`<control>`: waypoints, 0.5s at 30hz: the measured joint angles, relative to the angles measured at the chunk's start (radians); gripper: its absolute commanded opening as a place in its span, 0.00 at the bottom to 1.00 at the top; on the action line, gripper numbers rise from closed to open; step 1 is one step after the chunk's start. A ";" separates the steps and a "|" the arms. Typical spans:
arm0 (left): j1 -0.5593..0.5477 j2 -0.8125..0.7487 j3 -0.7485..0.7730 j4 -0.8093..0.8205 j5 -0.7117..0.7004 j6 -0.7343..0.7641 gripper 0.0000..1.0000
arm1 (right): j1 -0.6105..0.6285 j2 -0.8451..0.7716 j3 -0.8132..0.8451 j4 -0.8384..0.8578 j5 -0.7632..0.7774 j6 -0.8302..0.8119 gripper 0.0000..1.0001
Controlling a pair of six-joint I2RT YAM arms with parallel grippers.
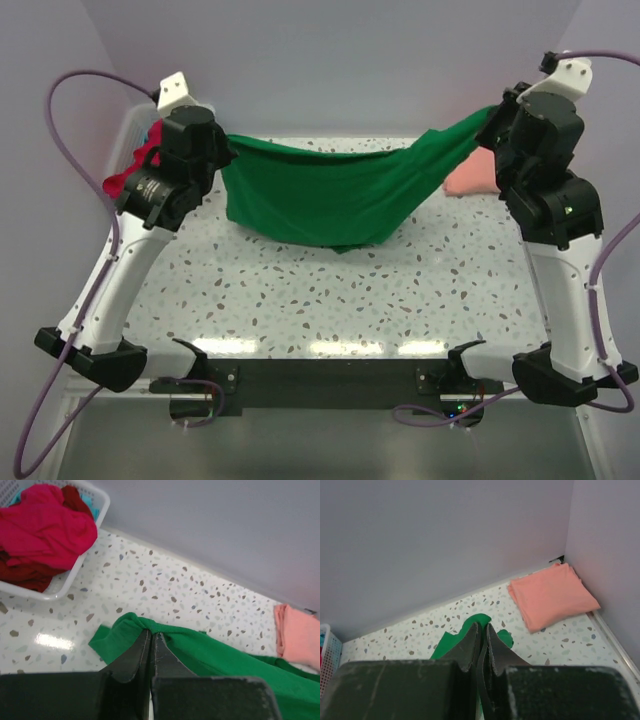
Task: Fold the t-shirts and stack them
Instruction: Flatten the tshirt out
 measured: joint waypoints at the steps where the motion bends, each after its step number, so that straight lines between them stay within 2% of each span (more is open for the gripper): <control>1: 0.000 -0.001 0.026 0.014 0.000 0.011 0.00 | 0.000 0.000 0.019 0.001 0.000 -0.006 0.00; 7: 0.000 -0.028 0.131 0.097 0.004 0.066 0.00 | 0.000 -0.003 0.116 0.014 -0.004 -0.043 0.00; 15: 0.000 -0.101 0.150 0.203 0.001 0.131 0.00 | 0.000 -0.008 0.154 0.051 -0.033 -0.089 0.00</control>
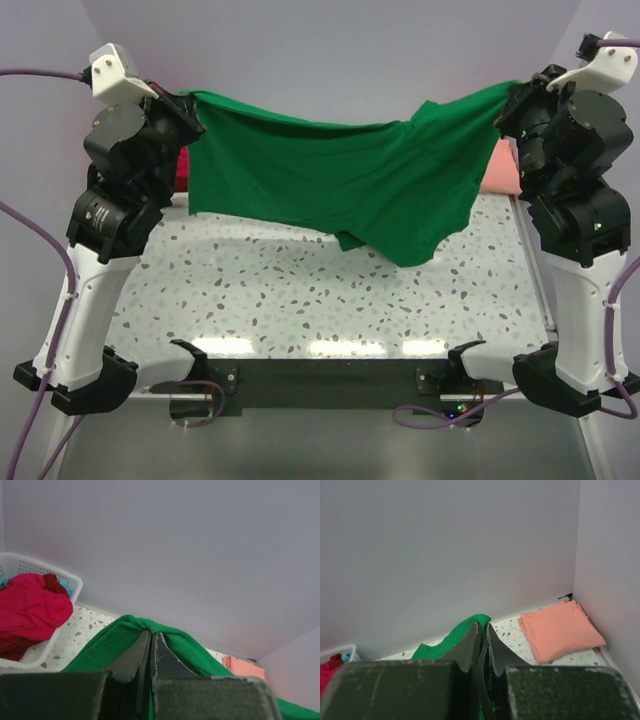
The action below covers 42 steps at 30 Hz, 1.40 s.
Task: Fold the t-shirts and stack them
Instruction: Flatten the tshirt out
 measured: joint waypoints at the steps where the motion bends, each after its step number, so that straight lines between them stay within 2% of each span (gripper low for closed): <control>1: 0.000 -0.005 0.000 0.014 -0.002 0.009 0.00 | 0.000 0.001 0.007 0.003 -0.002 -0.004 0.00; 9: 0.000 0.008 0.031 0.113 -0.019 0.071 0.00 | 0.000 0.079 0.122 0.050 -0.024 -0.025 0.00; 20: 0.026 0.268 0.171 0.130 -0.050 0.112 0.00 | 0.000 0.360 0.317 0.064 -0.054 -0.068 0.00; 26: 0.074 0.335 0.184 0.091 -0.027 0.108 0.00 | 0.000 0.401 0.363 0.063 -0.077 -0.090 0.00; 31: 0.074 0.303 0.170 0.085 -0.021 0.107 0.00 | 0.000 0.343 0.361 0.072 -0.097 -0.116 0.00; 42: 0.074 0.000 -0.093 0.060 -0.031 0.051 0.00 | 0.000 0.134 0.361 0.125 -0.157 -0.172 0.00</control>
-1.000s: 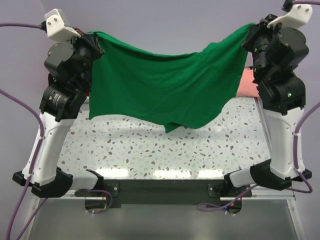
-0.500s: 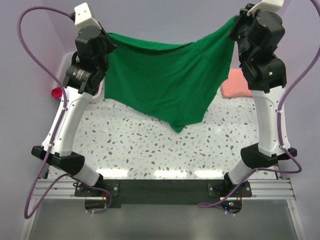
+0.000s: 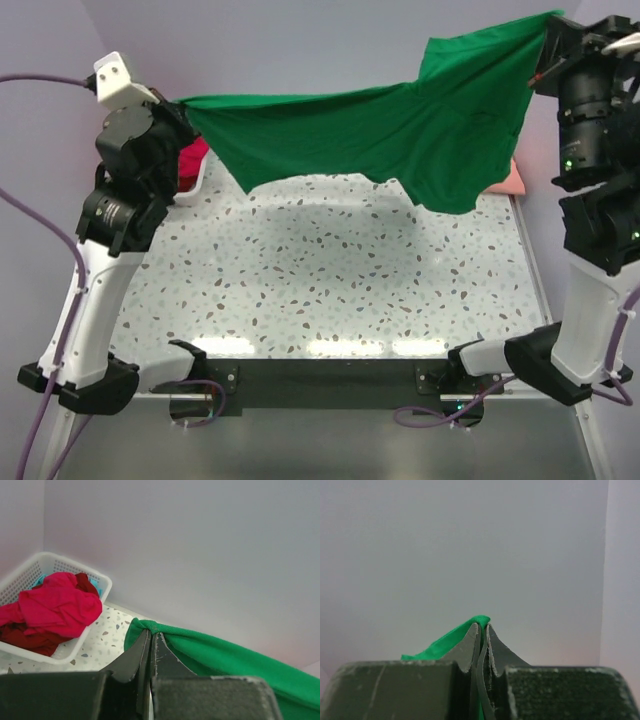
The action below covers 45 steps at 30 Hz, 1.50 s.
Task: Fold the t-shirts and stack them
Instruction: Flatten the tshirt out
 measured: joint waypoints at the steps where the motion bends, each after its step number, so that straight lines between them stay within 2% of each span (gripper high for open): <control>1: 0.000 -0.020 -0.010 -0.004 -0.001 -0.005 0.00 | 0.000 -0.019 -0.004 0.006 -0.005 -0.001 0.00; 6: 0.000 -0.087 -0.019 -0.008 -0.002 -0.015 0.00 | 0.000 -0.088 -0.024 0.026 -0.044 -0.003 0.00; 11: 0.000 -0.063 0.024 -0.004 0.000 -0.016 0.00 | 0.000 -0.104 -0.023 0.052 -0.080 0.001 0.00; 24: 0.000 0.217 0.192 -0.002 -0.060 0.025 0.00 | 0.000 0.048 -0.037 0.081 -0.077 -0.004 0.00; 31: 0.000 0.304 0.279 -0.002 -0.075 0.052 0.00 | 0.000 0.106 -0.037 0.072 -0.076 -0.012 0.00; 39: 0.000 0.295 0.311 -0.003 -0.074 0.058 0.00 | 0.000 0.062 -0.042 0.074 -0.075 -0.019 0.00; 45: 0.000 0.227 0.288 -0.024 -0.049 0.057 0.00 | 0.000 -0.026 -0.080 0.074 -0.077 -0.019 0.00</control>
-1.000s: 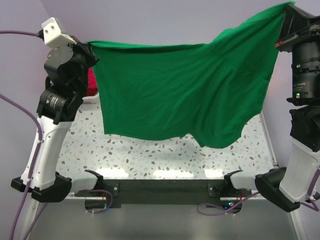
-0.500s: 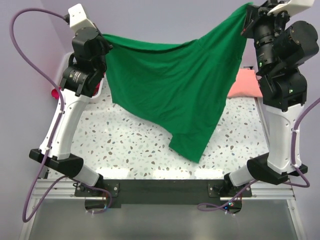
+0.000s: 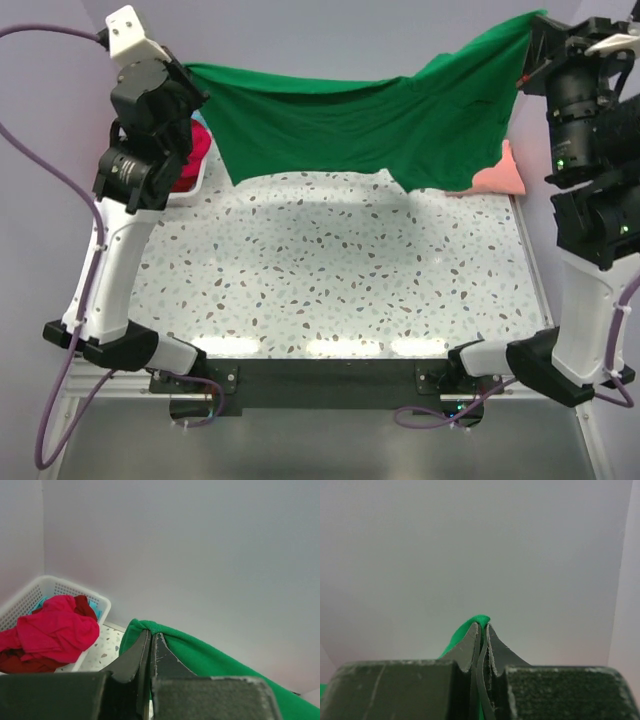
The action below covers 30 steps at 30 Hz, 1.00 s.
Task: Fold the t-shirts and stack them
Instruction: Flatten the tshirt out
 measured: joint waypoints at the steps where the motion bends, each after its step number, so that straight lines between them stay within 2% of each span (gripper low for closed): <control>1: 0.000 -0.018 -0.003 -0.002 0.007 0.000 0.00 | 0.000 -0.022 -0.015 -0.001 0.000 0.000 0.00; 6: 0.000 -0.124 -0.030 -0.008 0.044 0.000 0.00 | 0.000 -0.164 -0.143 0.009 -0.012 0.000 0.00; 11: 0.000 -0.200 -0.025 -0.018 0.066 0.000 0.00 | 0.000 -0.246 -0.156 0.009 -0.036 0.000 0.00; 21: 0.000 -0.127 0.073 -0.030 0.075 0.001 0.00 | 0.000 -0.236 -0.127 0.073 -0.038 -0.007 0.00; 26: 0.000 -0.047 -0.006 -0.006 0.045 -0.003 0.00 | 0.000 -0.211 -0.347 0.180 0.075 -0.011 0.00; 30: 0.001 0.014 -0.239 0.050 0.023 -0.044 0.00 | 0.000 -0.148 -0.613 0.279 0.166 -0.001 0.00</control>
